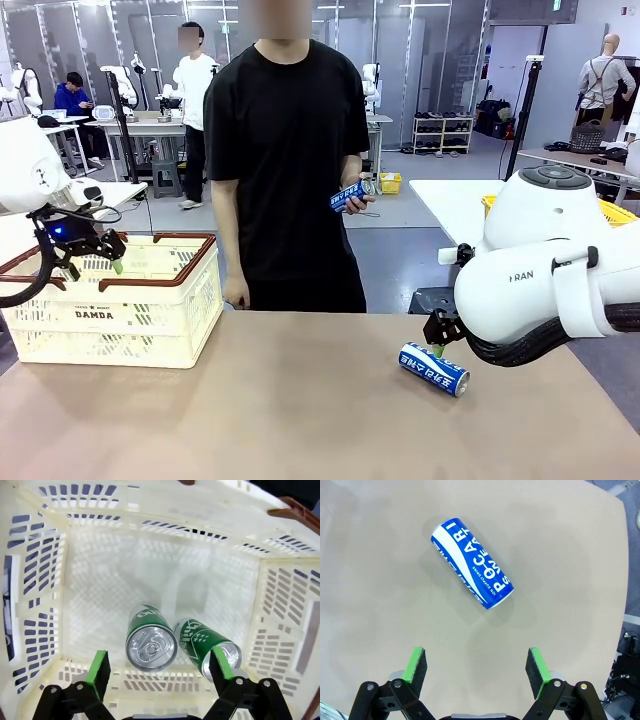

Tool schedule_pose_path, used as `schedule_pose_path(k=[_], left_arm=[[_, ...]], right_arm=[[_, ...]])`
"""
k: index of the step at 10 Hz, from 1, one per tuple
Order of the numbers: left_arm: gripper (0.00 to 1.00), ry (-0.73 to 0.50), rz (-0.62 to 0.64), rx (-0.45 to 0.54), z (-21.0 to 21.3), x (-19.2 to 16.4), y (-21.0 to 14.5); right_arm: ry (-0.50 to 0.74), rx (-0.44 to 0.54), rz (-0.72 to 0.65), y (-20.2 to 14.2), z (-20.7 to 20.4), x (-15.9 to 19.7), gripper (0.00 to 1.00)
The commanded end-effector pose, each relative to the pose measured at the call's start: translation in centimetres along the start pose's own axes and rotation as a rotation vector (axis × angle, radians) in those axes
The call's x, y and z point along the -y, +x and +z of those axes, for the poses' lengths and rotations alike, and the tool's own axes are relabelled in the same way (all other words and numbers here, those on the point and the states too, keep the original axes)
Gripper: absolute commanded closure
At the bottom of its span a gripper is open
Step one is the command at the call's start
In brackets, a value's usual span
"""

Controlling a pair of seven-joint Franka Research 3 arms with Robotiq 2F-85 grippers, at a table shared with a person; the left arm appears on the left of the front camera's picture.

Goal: Place the drinks into the Shopping basket.
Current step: Pick up one drink and place it into the Shopping basket.

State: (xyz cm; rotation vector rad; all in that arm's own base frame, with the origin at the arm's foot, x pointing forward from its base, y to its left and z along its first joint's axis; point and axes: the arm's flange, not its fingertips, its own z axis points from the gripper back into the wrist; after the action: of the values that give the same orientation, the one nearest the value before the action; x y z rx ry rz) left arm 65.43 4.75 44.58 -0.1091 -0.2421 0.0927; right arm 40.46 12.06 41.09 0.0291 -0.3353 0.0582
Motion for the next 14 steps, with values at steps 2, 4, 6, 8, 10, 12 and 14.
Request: schedule_pose_path(k=[2, 4, 6, 8, 10, 12, 14], left_arm=[[0.00, 0.001, 0.007, -0.017, -1.3, -0.4, 0.1], [0.00, 0.001, 0.007, -0.017, -1.3, -0.4, 0.1], [0.00, 0.001, 0.007, -0.017, -1.3, -0.4, 0.1], [0.00, 0.001, 0.007, -0.017, -1.3, -0.4, 0.1], [0.00, 0.002, 0.005, -0.021, -1.5, -0.4, -0.1], [0.00, 0.056, -0.037, 0.033, 2.1, 0.7, -0.5], [0.00, 0.092, -0.081, 0.077, 5.9, 1.9, -1.5]], right_arm=[[-0.005, 0.007, 0.008, -0.1, -0.2, 0.1, 0.00], [-0.005, 0.007, 0.008, -0.1, -0.2, 0.1, 0.00], [-0.005, 0.007, 0.008, -0.1, -0.2, 0.1, 0.00], [-0.005, 0.007, 0.008, -0.1, -0.2, 0.1, 0.00], [-0.005, 0.007, 0.008, -0.1, -0.2, 0.1, 0.00], [-0.005, 0.007, 0.008, -0.1, -0.2, 0.1, 0.00], [-0.005, 0.007, 0.008, -0.1, -0.2, 0.1, 0.00]])
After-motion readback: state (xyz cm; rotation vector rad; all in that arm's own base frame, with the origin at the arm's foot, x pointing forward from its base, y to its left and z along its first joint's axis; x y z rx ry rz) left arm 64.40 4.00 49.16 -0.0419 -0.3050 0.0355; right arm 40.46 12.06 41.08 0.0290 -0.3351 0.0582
